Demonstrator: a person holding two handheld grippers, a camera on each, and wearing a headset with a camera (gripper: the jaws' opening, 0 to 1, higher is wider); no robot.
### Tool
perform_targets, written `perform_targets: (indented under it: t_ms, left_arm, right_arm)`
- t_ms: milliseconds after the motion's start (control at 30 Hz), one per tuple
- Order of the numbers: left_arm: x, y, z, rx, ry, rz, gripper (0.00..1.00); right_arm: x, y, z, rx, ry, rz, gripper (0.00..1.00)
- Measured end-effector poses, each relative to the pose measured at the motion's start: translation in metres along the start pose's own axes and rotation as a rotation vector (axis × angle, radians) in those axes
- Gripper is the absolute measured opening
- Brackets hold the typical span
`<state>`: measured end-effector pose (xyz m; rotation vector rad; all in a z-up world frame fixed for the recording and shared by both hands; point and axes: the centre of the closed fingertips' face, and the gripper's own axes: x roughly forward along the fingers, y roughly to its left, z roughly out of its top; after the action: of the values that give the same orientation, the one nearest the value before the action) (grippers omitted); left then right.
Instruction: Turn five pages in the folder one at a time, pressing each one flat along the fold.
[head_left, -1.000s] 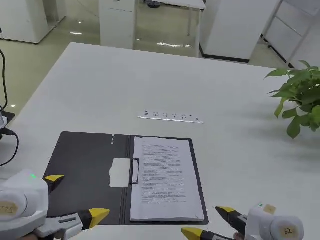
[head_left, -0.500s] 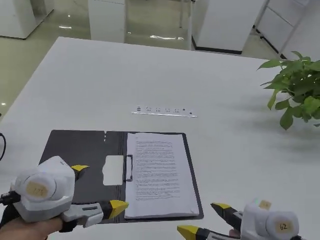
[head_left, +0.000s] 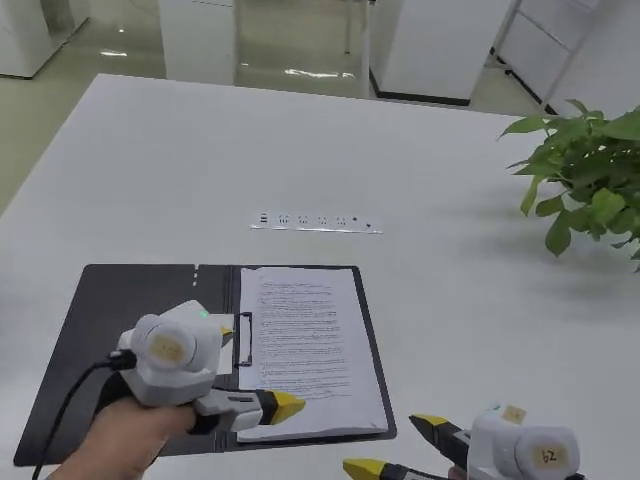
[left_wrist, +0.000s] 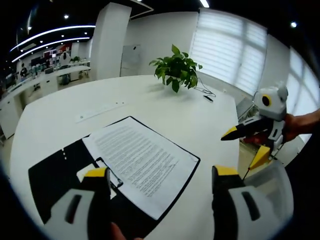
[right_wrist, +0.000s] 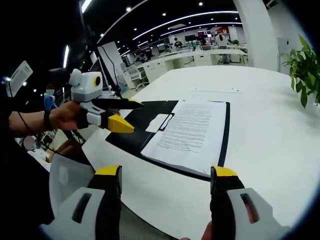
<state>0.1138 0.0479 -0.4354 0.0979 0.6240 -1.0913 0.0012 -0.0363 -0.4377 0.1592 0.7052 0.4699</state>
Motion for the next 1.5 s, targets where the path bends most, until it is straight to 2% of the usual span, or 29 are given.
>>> perform_targets:
  t_ms: [133,267,433,567,700,767,900,967,1033,1133,1233,1267,1433,1500]
  left_arm:
    - [0.016,-0.004,0.003,-0.021,0.003,-0.017,0.83]
    - [0.036,-0.008,0.001,-0.002,0.027,-0.025,0.82]
    - [0.058,-0.013,0.001,0.021,0.042,-0.028,0.81]
    - [0.074,-0.019,-0.006,0.068,0.078,-0.036,0.8]
    - [0.09,-0.023,-0.016,0.074,0.104,-0.045,0.79]
    - [0.096,-0.026,-0.022,0.136,0.125,-0.042,0.77]
    - [0.107,-0.031,-0.033,0.133,0.153,-0.051,0.77]
    - [0.113,-0.032,-0.036,0.137,0.162,-0.046,0.77]
    - [0.118,-0.03,-0.039,0.157,0.167,-0.019,0.77]
    - [0.125,-0.028,-0.044,0.153,0.186,-0.006,0.78]
    - [0.128,-0.026,-0.045,0.15,0.185,0.013,0.79]
    - [0.129,-0.023,-0.046,0.153,0.192,0.037,0.8]
    - [0.137,-0.019,-0.054,0.175,0.214,0.068,0.84]
    - [0.138,-0.017,-0.057,0.202,0.226,0.085,0.83]
  right_arm:
    - [0.0,0.0,-0.004,0.011,0.006,-0.001,0.71]
    - [-0.001,-0.001,-0.003,0.021,-0.01,-0.004,0.71]
    - [-0.004,-0.004,-0.004,0.016,-0.004,-0.01,0.71]
    - [-0.007,-0.007,-0.003,0.018,-0.017,-0.012,0.71]
    - [-0.008,-0.013,-0.008,0.036,-0.019,-0.019,0.71]
    - [-0.008,-0.016,-0.011,0.044,-0.015,-0.024,0.71]
    - [-0.008,-0.017,-0.013,0.065,-0.022,-0.029,0.7]
    - [-0.006,-0.018,-0.016,0.07,-0.015,-0.03,0.7]
    - [-0.006,-0.018,-0.018,0.074,-0.012,-0.029,0.7]
    - [-0.005,-0.02,-0.02,0.08,-0.005,-0.03,0.7]
    - [-0.005,-0.022,-0.019,0.082,-0.006,-0.031,0.7]
    - [-0.005,-0.023,-0.019,0.083,-0.009,-0.031,0.7]
    - [-0.007,-0.027,-0.017,0.09,-0.016,-0.034,0.7]
    - [-0.007,-0.029,-0.018,0.089,-0.01,-0.036,0.7]
